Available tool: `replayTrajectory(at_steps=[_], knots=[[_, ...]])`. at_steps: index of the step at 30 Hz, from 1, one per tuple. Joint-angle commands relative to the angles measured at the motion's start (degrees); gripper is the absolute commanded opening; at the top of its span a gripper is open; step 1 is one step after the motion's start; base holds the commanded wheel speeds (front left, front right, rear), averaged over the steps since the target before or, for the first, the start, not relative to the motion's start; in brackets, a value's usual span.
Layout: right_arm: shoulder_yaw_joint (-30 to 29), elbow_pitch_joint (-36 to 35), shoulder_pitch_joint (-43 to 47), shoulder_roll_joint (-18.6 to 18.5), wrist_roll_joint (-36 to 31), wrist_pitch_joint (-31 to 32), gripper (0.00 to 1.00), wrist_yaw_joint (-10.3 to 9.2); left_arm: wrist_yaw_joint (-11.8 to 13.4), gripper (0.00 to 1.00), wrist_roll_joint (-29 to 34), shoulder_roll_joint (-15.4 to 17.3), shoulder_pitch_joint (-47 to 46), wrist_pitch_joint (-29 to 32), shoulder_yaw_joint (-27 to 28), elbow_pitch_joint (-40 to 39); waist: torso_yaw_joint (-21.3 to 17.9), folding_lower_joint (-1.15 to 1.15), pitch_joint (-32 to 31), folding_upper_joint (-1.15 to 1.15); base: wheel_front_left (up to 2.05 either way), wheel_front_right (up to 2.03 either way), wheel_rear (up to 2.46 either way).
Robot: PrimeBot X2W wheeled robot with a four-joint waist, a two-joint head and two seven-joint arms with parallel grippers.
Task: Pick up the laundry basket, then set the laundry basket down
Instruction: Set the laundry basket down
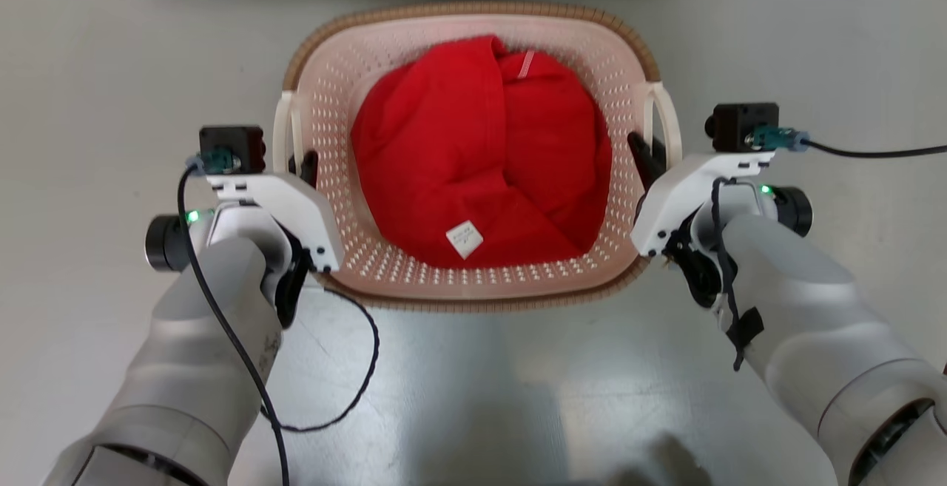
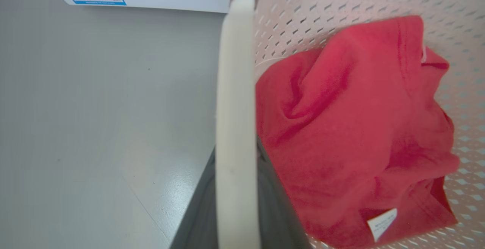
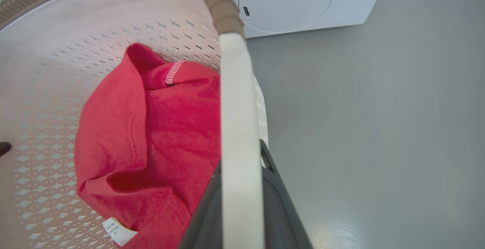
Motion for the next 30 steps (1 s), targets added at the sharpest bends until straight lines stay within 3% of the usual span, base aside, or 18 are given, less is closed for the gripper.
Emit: replayTrajectory(at_steps=[1,30], knots=[[0.7,-1.4,0.8,1.5,0.3,-1.0,0.00,0.94,0.1,0.00,0.6,0.7,-1.2,-0.9,0.5,-0.8,0.1,0.00,2.5,0.00,0.00,0.00,0.00],[1.4,-1.7,-5.2,0.9,2.9,-4.5,0.00,0.94,1.7,0.00,2.8,2.4,-7.2,-2.8,0.8,-3.2,-0.4,0.00,11.9,0.00,0.00,0.00,0.00]])
